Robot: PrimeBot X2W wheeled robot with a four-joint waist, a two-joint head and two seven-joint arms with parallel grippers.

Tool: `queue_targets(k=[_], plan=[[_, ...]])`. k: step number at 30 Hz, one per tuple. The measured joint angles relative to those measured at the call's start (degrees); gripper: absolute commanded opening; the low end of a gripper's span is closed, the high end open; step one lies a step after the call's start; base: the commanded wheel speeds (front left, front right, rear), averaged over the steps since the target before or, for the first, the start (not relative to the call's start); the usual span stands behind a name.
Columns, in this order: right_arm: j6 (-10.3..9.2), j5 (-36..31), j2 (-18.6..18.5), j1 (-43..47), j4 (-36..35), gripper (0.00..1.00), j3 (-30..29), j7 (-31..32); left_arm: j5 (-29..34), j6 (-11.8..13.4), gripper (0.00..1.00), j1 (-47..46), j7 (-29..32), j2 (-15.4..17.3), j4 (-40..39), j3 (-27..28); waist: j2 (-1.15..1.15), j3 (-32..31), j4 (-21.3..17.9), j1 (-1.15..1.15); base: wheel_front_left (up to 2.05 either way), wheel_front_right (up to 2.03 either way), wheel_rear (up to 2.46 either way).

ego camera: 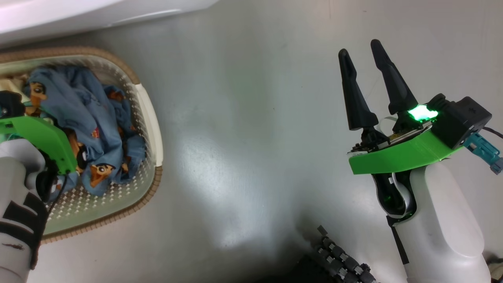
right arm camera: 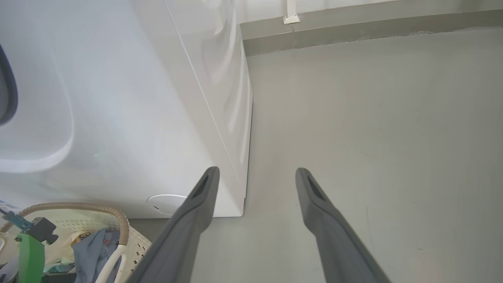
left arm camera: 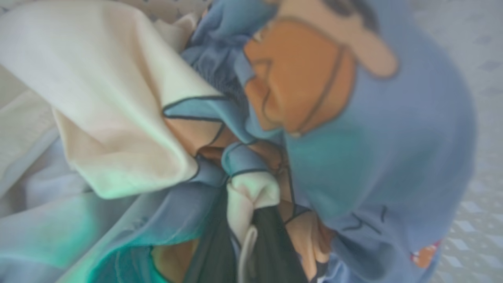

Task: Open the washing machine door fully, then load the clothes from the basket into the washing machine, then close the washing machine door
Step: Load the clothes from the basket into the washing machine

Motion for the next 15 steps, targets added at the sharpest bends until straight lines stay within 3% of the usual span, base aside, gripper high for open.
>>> queue_targets(k=[15], plan=[[0.0,-0.08,0.0,0.01,1.71,1.0,-0.07,0.0,-7.47,0.0,0.0,5.72,-5.24,-0.36,-6.77,-4.65,0.0,-6.61,2.3,0.0,0.0,0.0,0.0]])
